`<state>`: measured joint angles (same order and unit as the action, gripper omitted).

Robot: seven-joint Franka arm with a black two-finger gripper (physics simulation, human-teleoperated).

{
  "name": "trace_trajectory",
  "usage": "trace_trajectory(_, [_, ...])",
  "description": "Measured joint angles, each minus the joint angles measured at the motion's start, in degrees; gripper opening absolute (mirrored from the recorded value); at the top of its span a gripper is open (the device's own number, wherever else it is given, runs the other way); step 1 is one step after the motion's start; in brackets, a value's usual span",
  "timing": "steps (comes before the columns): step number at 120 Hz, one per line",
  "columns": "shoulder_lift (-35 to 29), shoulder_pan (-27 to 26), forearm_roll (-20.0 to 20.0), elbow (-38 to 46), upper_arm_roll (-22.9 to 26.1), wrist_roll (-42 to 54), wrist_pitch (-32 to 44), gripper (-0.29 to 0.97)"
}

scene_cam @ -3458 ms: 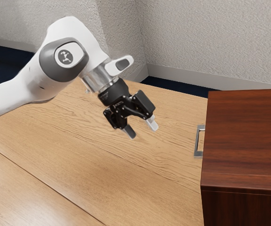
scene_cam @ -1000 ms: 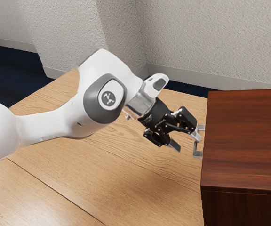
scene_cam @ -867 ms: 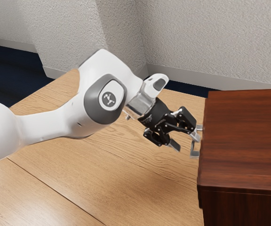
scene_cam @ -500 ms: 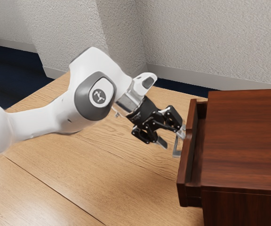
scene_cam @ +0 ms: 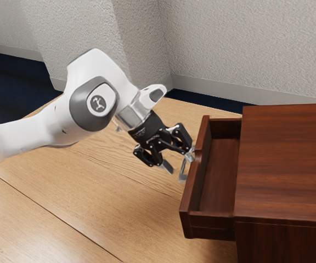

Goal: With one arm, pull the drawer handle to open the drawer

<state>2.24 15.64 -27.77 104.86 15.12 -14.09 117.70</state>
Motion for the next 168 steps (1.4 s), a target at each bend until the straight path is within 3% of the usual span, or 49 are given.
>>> trace_trajectory(68, [-2.5,1.5,2.7,0.0,-3.2,-0.6,-7.5,0.42])
trace_trajectory(123, [-2.8,4.2,7.7,-0.9,-1.0,0.7,-12.5,0.42])
trace_trajectory(168, [-3.0,4.7,8.7,-1.1,-1.3,3.5,-13.1,0.42])
